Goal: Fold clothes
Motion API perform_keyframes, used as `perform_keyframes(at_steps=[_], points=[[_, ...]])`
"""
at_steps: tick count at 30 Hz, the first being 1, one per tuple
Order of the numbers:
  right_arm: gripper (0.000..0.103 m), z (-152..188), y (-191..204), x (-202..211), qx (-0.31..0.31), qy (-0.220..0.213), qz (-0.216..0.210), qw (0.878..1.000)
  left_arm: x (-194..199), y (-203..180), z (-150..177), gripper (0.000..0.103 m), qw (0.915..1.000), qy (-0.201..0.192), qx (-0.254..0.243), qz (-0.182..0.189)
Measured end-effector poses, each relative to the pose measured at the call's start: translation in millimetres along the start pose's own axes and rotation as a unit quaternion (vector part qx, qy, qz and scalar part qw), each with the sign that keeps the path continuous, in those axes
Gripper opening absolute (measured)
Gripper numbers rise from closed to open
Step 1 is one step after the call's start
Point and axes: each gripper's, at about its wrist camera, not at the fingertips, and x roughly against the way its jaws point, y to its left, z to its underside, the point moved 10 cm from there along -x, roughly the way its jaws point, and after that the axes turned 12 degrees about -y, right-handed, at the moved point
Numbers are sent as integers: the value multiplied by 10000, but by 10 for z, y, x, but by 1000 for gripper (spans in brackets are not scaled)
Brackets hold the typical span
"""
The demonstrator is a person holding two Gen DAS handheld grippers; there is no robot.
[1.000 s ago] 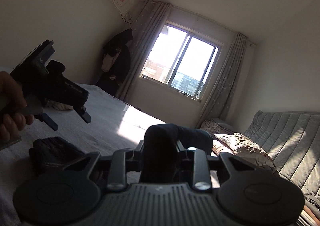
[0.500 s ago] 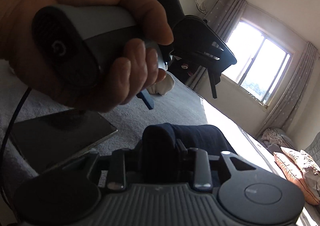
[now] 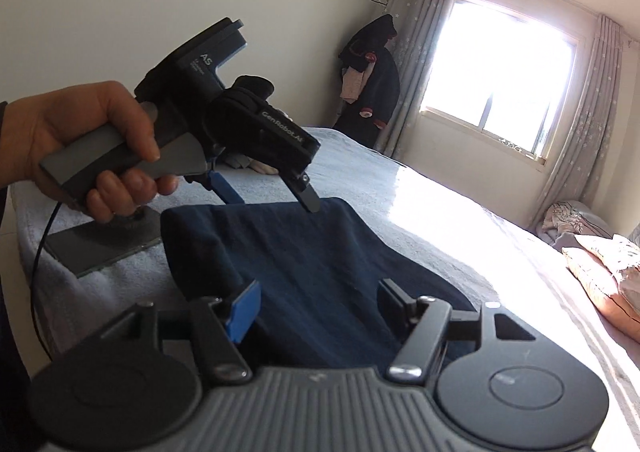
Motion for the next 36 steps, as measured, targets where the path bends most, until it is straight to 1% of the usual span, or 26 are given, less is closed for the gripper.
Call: perform_keyframes(at_steps=[1,3,5,7,8,11,13,15,18,20,23,28,30,31,32,34,36], points=[[68,79,-145,-1,-160,139,25,9998,-34,-11,20,100,10000,25,-43,-30],[68,239,-427,-2,-503,422,65,9978,-85,-36,52,94,9999,59,-105,-50],[68,342,-690,-67,-1048,612,97,9926,-113,-64,79,83,9998,77,-191,-65],[68,420,-946,-111,-1554,740,166,9849,-125,-78,92,82,9994,56,-306,-141],[68,450,-1023,-131,-1633,752,199,9835,-133,-85,94,81,9992,41,-358,-164],[68,578,-1009,-191,-1609,802,65,9837,-157,-93,105,79,9986,19,-477,-232],[67,740,-844,-290,-1767,847,-182,9804,-180,-99,120,79,9981,20,-551,-283],[68,876,-748,-348,-1910,817,-190,9780,-192,-102,136,79,9976,19,-607,-345],[68,850,-693,-386,-1786,781,-320,9803,-195,-116,152,80,9968,1,-706,-384],[70,897,-759,-461,-2030,808,-459,9748,-212,-110,158,81,9968,10,-702,-389],[72,949,-807,-464,-2289,819,-491,9687,-225,-95,160,82,9972,21,-641,-377],[73,863,-841,-416,-2161,704,-438,9728,-206,-97,170,82,9973,3,-638,-368],[70,827,-854,-397,-2106,657,-416,9745,-194,-93,174,82,9973,-2,-629,-368],[64,809,-860,-387,-2079,633,-406,9753,-186,-89,175,82,9974,-6,-618,-369],[60,791,-881,-378,-2075,591,-366,9758,-181,-86,176,82,9974,-10,-611,-369],[46,784,-942,-352,-2237,528,-276,9728,-178,-82,179,82,9975,-15,-600,-369],[41,785,-956,-347,-2309,479,-234,9715,-182,-84,180,82,9975,-16,-607,-375]])
